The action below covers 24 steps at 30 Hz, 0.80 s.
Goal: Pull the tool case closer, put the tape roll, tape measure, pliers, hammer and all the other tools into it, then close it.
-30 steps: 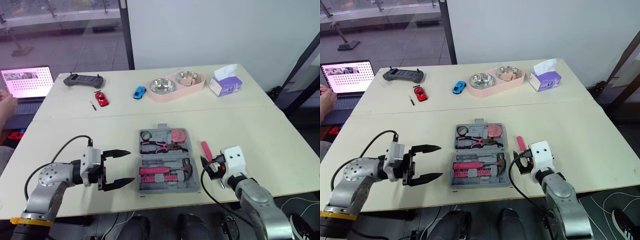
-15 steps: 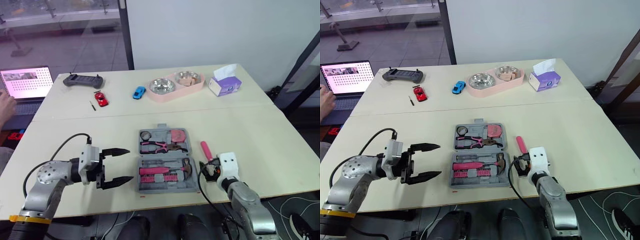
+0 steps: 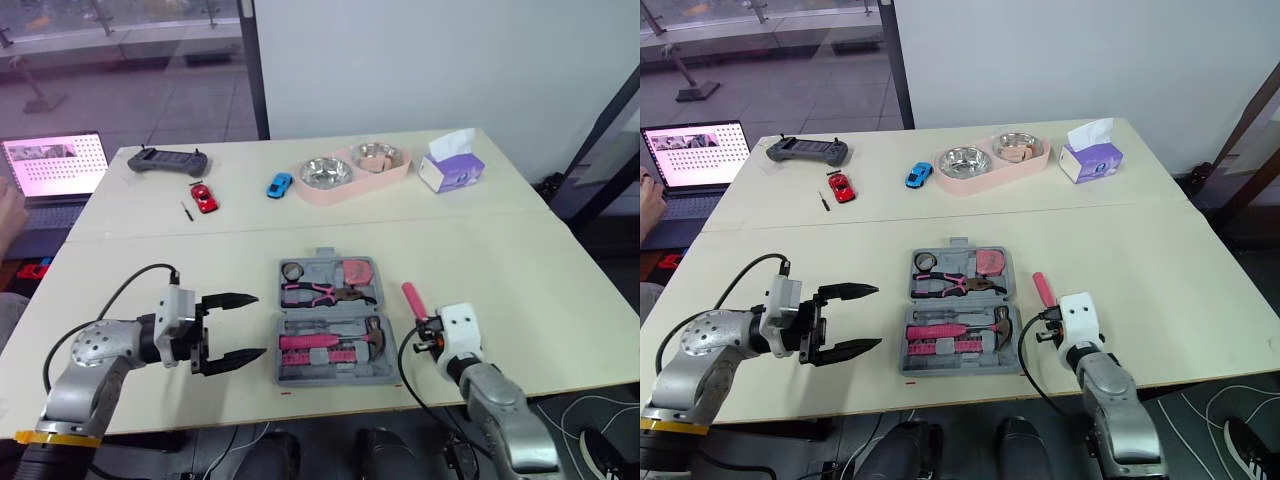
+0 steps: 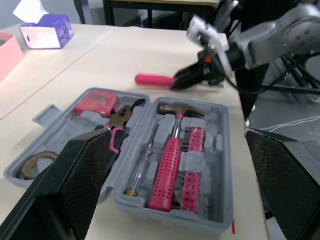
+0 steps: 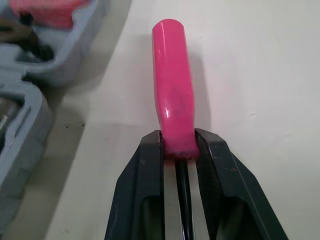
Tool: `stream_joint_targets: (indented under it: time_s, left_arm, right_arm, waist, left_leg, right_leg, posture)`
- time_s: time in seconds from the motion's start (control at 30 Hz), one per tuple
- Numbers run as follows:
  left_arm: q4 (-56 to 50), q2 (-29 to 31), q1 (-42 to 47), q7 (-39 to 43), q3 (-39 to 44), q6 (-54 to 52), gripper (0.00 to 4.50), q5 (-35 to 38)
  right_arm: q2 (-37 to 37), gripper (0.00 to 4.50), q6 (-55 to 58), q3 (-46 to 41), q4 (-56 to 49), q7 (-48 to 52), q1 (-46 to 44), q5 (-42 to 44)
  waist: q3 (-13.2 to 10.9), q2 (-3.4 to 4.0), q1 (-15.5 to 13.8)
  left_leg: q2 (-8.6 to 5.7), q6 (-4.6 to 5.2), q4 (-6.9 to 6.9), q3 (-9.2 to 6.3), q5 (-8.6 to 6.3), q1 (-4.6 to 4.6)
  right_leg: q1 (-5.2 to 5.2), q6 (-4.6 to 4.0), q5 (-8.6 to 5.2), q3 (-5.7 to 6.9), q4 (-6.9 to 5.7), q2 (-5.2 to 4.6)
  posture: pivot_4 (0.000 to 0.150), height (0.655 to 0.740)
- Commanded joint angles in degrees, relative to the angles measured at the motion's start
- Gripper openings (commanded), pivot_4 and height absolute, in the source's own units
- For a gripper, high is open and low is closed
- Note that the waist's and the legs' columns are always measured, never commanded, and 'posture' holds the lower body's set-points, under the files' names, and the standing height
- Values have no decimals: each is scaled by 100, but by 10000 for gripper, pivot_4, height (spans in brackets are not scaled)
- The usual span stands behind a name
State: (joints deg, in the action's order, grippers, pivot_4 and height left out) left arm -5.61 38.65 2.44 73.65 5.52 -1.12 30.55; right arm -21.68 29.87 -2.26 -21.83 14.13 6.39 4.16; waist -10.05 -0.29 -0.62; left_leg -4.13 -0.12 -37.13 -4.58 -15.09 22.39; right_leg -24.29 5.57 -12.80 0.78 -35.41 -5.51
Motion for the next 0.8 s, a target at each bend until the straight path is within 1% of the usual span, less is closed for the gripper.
stream_joint_targets:
  time_s: [0.03, 0.07, 0.17, 0.2, 0.3, 0.33, 0.4, 0.43, 0.5, 0.57, 0.67, 0.8]
  left_arm:
    - [-47, 119, 19, 69, 158, 3, 45000, 76]
    - [-4, 132, 33, 91, 157, 13, 45000, 68]
    - [185, 168, 119, 192, 129, 84, 45000, -6]
    - [236, 178, 146, 228, 115, 112, 45000, -35]
    - [329, 224, 155, 382, 60, 287, 45000, -152]
    - [332, 234, 131, 425, 59, 322, 45000, -164]
    - [304, 285, -4, 593, 58, 482, 45000, -197]
    - [297, 306, -53, 657, 57, 546, 45000, -206]
    - [237, 388, -209, 834, 74, 611, 45000, -175]
    - [210, 435, -286, 898, 107, 592, 45000, -129]
    - [204, 477, -396, 947, 168, 601, 45000, -87]
    - [147, 568, -669, 1087, 253, 805, 45000, -151]
  right_arm:
    - [-689, 3782, 651, 17, -1417, 714, -469, 305]
    - [-943, 3782, 931, 70, -1702, 985, -640, 503]
    - [-2123, 3782, 2473, 535, -2608, 2049, -1378, 1342]
    - [-2416, 3782, 2871, 681, -2769, 2226, -1604, 1514]
    - [-2826, 3782, 3934, 1173, -2988, 2532, -2589, 2058]
    - [-2849, 3782, 4230, 1406, -3024, 2580, -2964, 2182]
    - [-2625, 3782, 4803, 1937, -3096, 2579, -3644, 2427]
    - [-2532, 3782, 5001, 2107, -3122, 2558, -3856, 2518]
    - [-2412, 3782, 5218, 2825, -3129, 2536, -4289, 2573]
    - [-2293, 3782, 5352, 3377, -2997, 2441, -4610, 2534]
    - [-1888, 3782, 5386, 4080, -2583, 2217, -4995, 2391]
    - [-1600, 3782, 5384, 4473, -2325, 2110, -5288, 2384]
  waist:
    - [2, -5, 12]
    - [3, -5, 22]
    - [0, -2, 22]
    - [-1, -1, 16]
    - [2, -18, -4]
    - [1, -17, -7]
    - [2, -18, -3]
    - [2, -19, -3]
    - [2, -19, 3]
    - [2, -18, 9]
    - [2, -18, 7]
    - [2, -18, 14]
  left_leg:
    - [2, 0, 0, -1, 0, 0]
    - [5, 0, 0, -1, 0, -1]
    - [9, 1, 4, -1, 0, -1]
    - [11, 5, 0, -5, -2, 0]
    - [11, 6, 0, -11, -3, 3]
    - [10, 6, -4, -9, -3, 6]
    - [9, 6, -5, -5, -3, 7]
    - [9, 6, -4, -5, -3, 8]
    - [10, 7, 0, -6, -5, 11]
    - [10, 9, 3, -6, -7, 14]
    - [9, 9, -1, -6, -7, 17]
    - [7, 9, -3, -5, -7, 17]
  right_leg:
    - [0, 0, 0, 0, -1, 1]
    - [0, 0, 0, 0, 0, 4]
    - [-2, 1, 0, 1, 0, 5]
    - [1, 2, -1, 6, 1, 6]
    - [6, -1, -3, 12, 9, -4]
    - [6, -3, -4, 13, 11, -6]
    - [5, -6, -4, 11, 15, -14]
    - [3, -6, -4, 9, 18, -15]
    - [-4, -6, -4, 5, 19, -16]
    - [-10, -5, -3, 5, 18, -17]
    - [-12, -8, -2, 5, 18, -20]
    - [-14, -10, 0, 5, 18, -20]
  posture:
    - [1500, 7400]
    - [1500, 7400]
    - [1500, 7400]
    - [1500, 7400]
    - [1500, 7400]
    - [1500, 7400]
    - [1500, 7400]
    - [1500, 7400]
    - [1500, 7400]
    - [1500, 7400]
    - [1500, 7400]
    - [1500, 7400]
